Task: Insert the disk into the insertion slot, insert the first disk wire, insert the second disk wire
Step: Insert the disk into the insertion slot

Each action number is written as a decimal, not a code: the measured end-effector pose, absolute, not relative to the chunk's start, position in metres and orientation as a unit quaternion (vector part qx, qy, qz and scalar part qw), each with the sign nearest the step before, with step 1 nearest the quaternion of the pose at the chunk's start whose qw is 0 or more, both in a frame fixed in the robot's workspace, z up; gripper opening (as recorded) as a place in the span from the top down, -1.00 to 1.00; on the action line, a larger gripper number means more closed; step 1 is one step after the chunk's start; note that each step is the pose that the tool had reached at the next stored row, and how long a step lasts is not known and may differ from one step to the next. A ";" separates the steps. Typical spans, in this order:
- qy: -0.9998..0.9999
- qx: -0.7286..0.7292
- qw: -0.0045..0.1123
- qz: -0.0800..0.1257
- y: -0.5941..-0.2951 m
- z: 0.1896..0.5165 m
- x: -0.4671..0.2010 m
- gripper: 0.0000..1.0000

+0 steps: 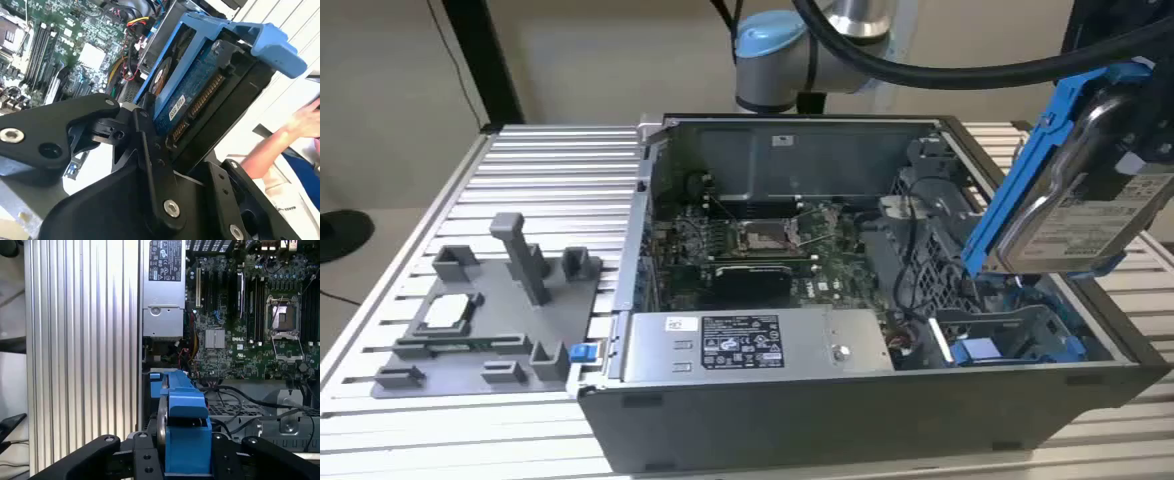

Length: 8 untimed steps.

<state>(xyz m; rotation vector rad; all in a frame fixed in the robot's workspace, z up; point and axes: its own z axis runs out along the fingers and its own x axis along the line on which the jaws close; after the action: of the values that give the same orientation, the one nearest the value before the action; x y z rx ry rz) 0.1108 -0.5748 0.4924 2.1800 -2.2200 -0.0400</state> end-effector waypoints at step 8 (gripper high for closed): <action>-0.713 0.700 0.015 -0.013 -0.575 0.492 0.111 1.00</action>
<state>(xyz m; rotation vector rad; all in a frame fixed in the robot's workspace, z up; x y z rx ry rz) 0.1108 -0.5748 0.4924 2.1800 -2.2201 -0.0400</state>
